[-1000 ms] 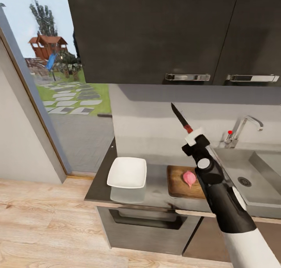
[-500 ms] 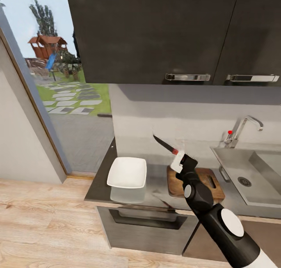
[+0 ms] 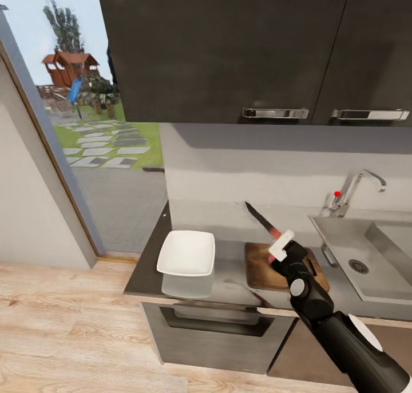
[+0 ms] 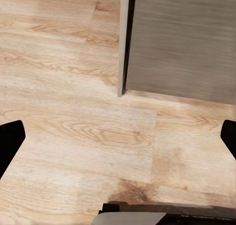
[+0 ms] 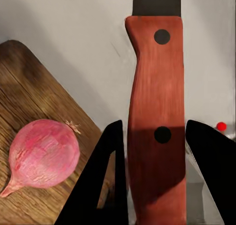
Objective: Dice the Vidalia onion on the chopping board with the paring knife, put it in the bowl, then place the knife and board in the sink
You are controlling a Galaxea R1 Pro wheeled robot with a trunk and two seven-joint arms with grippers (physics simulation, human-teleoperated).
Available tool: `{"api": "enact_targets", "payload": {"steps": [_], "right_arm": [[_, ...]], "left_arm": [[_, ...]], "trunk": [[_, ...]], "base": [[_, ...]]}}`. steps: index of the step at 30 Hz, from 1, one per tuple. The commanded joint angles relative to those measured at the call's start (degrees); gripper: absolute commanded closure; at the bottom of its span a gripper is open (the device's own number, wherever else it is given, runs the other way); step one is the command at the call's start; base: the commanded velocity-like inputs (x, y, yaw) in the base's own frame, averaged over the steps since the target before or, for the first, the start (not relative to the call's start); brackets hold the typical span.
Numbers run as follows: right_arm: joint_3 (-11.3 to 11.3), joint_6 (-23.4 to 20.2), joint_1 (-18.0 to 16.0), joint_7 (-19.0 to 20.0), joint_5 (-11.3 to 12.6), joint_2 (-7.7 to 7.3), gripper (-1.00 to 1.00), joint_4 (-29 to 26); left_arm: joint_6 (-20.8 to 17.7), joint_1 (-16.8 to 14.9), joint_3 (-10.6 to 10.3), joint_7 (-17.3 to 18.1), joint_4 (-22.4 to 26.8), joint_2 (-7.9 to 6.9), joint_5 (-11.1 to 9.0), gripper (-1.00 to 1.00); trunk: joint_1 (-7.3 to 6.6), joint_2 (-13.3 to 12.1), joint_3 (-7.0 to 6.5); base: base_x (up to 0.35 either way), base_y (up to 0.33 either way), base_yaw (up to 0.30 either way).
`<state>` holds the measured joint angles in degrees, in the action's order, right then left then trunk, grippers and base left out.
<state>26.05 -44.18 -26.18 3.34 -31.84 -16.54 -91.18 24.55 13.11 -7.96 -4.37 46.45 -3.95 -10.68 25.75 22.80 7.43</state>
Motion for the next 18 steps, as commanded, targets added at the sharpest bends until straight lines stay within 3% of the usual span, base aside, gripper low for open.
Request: {"api": "enact_targets", "payload": {"steps": [1, 5, 12, 18], "right_arm": [[0.1, -0.3, 0.1, -0.7, -0.1, -0.19, 1.00, 0.1], [0.1, 0.4, 1.0, -5.1, 1.9, -0.60, 1.00, 0.8], [0.1, 0.6, 1.6, -6.1, 2.4, -0.68, 1.00, 2.4], [0.2, 0.6, 1.7, -6.2, 2.5, -0.34, 1.00, 3.7]], "left_arm": [[0.1, 0.0, -0.4, -0.5, 0.1, -0.10, -0.4, -1.00], [0.1, 0.0, -0.4, -0.5, 0.2, -0.10, -0.4, -1.00], [0.1, 0.0, -0.4, -0.5, 0.1, -0.03, -0.4, -1.00], [0.1, 0.0, -0.5, -0.5, 0.1, -0.01, -0.4, -1.00]], "trunk": [[0.04, 0.1, 0.11], [0.04, 0.1, 0.11], [0.04, 0.1, 0.11], [0.04, 0.1, 0.11]], "base": [[0.000, 0.000, 0.000], [0.000, 0.000, 0.000], [-0.012, -0.011, 0.000], [-0.174, -0.176, 0.000]]}}
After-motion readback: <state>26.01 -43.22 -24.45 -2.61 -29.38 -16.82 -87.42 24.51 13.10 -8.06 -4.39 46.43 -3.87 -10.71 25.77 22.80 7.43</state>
